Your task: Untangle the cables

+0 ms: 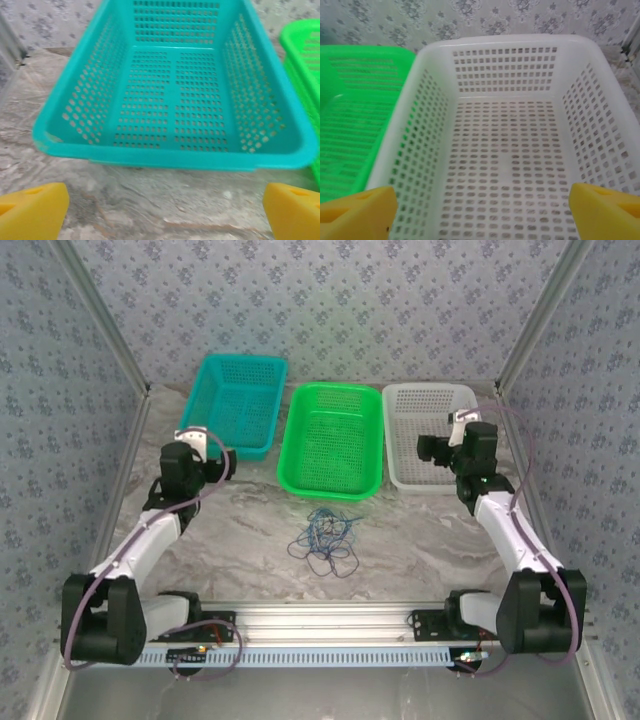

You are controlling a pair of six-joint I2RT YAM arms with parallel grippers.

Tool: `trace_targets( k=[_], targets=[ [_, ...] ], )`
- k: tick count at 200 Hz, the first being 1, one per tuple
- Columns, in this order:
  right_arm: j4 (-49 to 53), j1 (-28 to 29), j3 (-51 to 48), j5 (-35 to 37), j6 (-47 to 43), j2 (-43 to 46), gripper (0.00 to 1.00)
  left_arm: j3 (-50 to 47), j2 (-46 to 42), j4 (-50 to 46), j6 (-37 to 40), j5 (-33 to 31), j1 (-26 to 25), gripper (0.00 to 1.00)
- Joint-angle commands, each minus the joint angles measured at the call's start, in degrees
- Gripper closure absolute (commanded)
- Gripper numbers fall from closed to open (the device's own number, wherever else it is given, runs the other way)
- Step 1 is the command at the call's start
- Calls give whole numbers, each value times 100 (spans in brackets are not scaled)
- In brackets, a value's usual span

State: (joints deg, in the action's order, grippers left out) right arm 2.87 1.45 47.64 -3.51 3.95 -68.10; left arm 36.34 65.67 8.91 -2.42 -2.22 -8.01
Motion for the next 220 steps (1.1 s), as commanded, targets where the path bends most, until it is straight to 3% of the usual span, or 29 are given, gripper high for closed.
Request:
trace_targets(
  k=[1,22,47,96,138,178,220],
  targets=[
    [1453,156,378,-248,763,244,12,148,-290,-525,94,-37,-430,1],
    [1925,580,378,-354,1127,428,15,33,-510,-600,70,-185,-981,1],
    [2104,1428,84,-427,1298,702,25,-180,-791,-574,-66,-188,-1550,1],
    [1970,3302,-886,337,2233,1268,31,-722,-1256,-595,-514,-71,-2364,1],
    [1479,4392,-1293,516,3064,568,31,-1130,-1337,-453,-1001,61,-2896,1],
    [1170,4860,-1265,728,3396,-261,36,-1270,-1355,-376,-1082,-24,-3283,1],
    [694,5079,-1326,1086,3520,-746,49,-1387,-1489,-425,-1076,-77,-3385,1]
  ],
)
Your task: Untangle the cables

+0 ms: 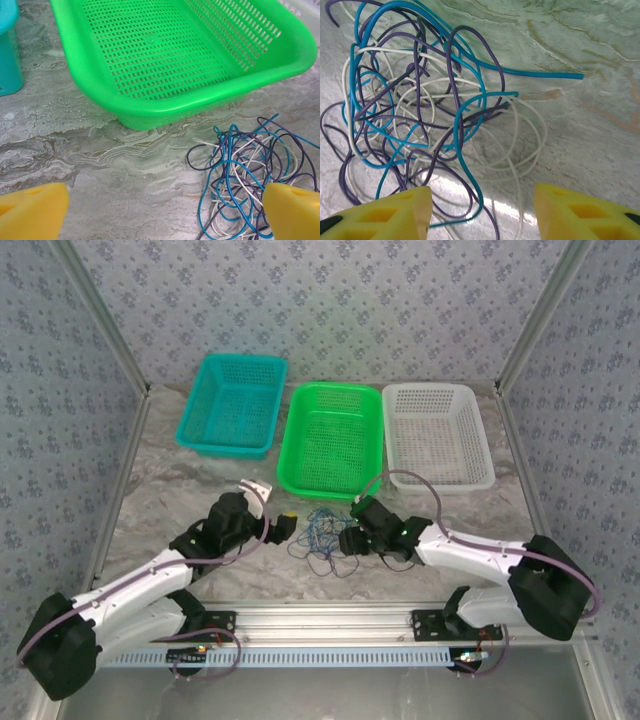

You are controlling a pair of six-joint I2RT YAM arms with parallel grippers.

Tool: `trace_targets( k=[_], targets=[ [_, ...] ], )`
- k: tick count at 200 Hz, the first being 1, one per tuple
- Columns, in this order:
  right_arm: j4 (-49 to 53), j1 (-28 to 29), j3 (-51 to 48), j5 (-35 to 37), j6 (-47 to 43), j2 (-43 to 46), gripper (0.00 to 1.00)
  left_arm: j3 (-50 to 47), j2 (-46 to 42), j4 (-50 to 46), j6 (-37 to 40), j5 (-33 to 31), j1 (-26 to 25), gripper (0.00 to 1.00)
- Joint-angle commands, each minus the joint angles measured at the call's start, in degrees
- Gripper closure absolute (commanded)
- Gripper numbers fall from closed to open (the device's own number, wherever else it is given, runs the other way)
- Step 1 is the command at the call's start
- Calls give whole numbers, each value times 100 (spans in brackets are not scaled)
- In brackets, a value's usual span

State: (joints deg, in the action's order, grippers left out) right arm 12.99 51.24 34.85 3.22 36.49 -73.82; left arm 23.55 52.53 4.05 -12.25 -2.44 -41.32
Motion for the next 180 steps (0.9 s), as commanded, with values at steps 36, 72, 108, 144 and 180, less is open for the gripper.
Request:
trace_targets(
  k=[36,72,108,144,180],
  targets=[
    [-464,272,-176,769,445,-101,73,-275,-343,52,-135,-90,-68,1],
    [-242,463,-248,1116,535,318,97,-347,-408,51,-172,-44,-79,1],
    [420,893,-15,1609,448,909,100,-260,-316,135,-102,70,-137,1],
    [889,1039,257,1733,326,1437,100,-21,-175,78,-52,162,-309,1],
    [1154,967,504,1645,158,1988,100,135,38,171,-210,50,-686,2]
  ],
)
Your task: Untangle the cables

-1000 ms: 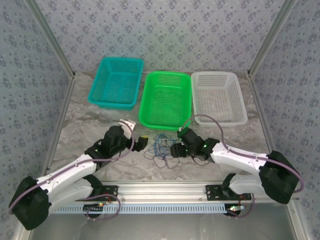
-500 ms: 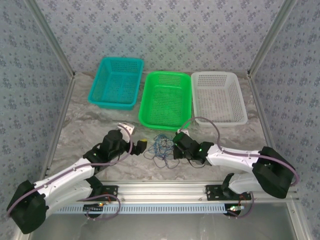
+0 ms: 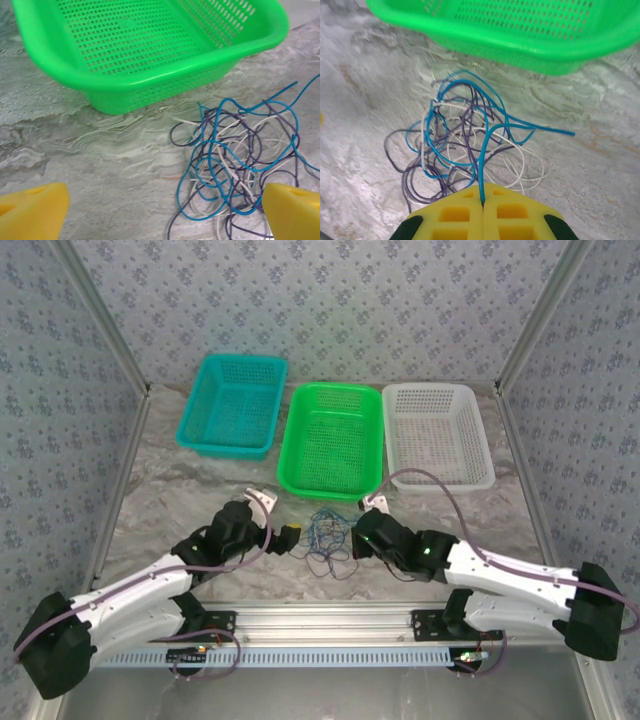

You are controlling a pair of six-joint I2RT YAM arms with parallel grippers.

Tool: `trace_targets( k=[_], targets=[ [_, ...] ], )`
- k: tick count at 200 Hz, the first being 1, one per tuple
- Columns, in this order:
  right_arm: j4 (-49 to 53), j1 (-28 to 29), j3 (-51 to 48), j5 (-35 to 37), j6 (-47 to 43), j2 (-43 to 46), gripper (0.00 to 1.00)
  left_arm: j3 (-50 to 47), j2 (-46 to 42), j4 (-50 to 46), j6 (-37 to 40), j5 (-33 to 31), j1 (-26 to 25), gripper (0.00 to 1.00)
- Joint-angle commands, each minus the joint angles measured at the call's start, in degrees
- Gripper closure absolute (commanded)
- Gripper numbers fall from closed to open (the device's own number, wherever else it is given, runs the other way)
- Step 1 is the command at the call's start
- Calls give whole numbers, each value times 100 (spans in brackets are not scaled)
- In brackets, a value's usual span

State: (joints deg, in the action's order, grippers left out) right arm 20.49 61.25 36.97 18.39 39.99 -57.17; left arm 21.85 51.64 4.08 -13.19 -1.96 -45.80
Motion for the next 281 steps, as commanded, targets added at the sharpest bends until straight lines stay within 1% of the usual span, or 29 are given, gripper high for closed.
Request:
trace_targets(
  k=[1,35,42,68,106,135,171,203,215,228,247,257,273,281],
  targets=[
    [408,-35,301,120,-201,330,100,313,136,175,-119,-11,-255,2],
    [465,-169,606,-261,-343,514,100,663,536,190,-166,-297,-789,4],
    [492,-205,684,-328,-556,514,100,751,610,211,-170,-304,-893,4],
    [526,-326,937,-542,-584,483,100,932,840,500,-68,21,-1194,8],
    [571,-508,1107,-765,-532,498,100,904,919,996,-153,506,-1295,13],
    [586,-590,1215,-975,-475,436,100,1023,820,897,-131,374,-1369,14],
    [561,-608,1226,-921,-439,486,100,1067,708,1141,-215,369,-1405,13],
    [518,-601,1351,-885,-443,637,100,919,647,1665,-534,394,-1405,11],
    [491,-598,1416,-890,-480,730,100,859,612,1906,-686,302,-1405,8],
    [514,-608,1466,-874,-500,773,100,873,618,2014,-860,218,-1405,5],
    [494,-623,1448,-826,-450,745,100,933,647,2108,-1081,248,-1405,4],
    [391,-619,1371,-795,-435,738,100,944,638,2057,-1355,54,-1405,4],
    [146,-632,1211,-758,-193,742,100,822,587,2060,-2042,-387,-1405,1],
    [12,-627,1130,-758,-145,744,100,704,559,2196,-2304,-458,-1405,1]
  ],
)
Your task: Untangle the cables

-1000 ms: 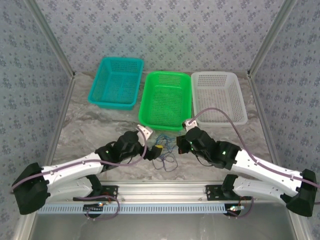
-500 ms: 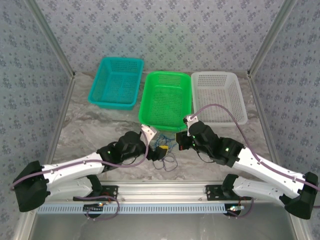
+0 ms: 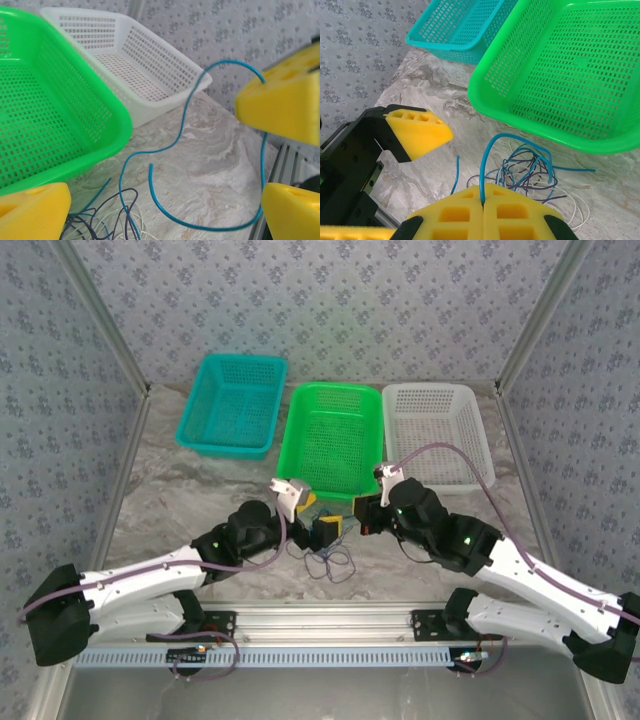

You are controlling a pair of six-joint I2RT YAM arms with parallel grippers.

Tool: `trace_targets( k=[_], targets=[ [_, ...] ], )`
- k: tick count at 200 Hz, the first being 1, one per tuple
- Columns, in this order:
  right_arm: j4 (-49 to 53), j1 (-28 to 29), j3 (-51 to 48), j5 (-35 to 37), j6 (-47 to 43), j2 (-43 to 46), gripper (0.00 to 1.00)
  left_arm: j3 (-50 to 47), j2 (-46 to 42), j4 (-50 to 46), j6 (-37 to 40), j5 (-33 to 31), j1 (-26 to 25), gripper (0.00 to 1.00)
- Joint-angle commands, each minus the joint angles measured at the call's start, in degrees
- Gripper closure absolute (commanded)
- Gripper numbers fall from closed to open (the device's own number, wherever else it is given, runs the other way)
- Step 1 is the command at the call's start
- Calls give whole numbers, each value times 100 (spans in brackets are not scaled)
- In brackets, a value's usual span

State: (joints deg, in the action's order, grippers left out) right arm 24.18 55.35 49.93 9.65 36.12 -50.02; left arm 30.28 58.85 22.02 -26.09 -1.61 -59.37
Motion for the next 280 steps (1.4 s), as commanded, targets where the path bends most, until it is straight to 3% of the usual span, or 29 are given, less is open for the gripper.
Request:
trace_targets(
  k=[1,38,102,168,182,191,195,220,259,280],
  targets=[
    [-381,-39,-176,116,253,29,100,-156,-163,422,-1036,-491,-48,1],
    [-788,-47,-406,99,408,66,100,-342,-220,753,-1625,-715,-43,1],
    [-1064,-52,-546,6,526,93,100,7,530,1041,-1930,-399,-40,23],
    [-1062,-54,-714,-33,637,91,100,298,739,1185,-1751,-272,-39,68],
    [-1137,-54,-782,-58,677,94,99,363,759,1182,-1703,-207,-39,83],
    [-1151,-55,-806,-53,700,95,98,386,743,1182,-1701,-209,-39,100],
    [-1145,-54,-822,-43,704,93,97,388,729,1183,-1703,-222,-39,100],
    [-935,-84,-854,78,754,119,84,428,518,1100,-1634,-362,-40,100],
    [58,-166,-839,653,407,535,27,579,-90,484,-1369,-761,-39,100],
    [531,-183,-1067,1119,46,996,15,678,-355,346,-1243,-888,-38,100]
  ],
)
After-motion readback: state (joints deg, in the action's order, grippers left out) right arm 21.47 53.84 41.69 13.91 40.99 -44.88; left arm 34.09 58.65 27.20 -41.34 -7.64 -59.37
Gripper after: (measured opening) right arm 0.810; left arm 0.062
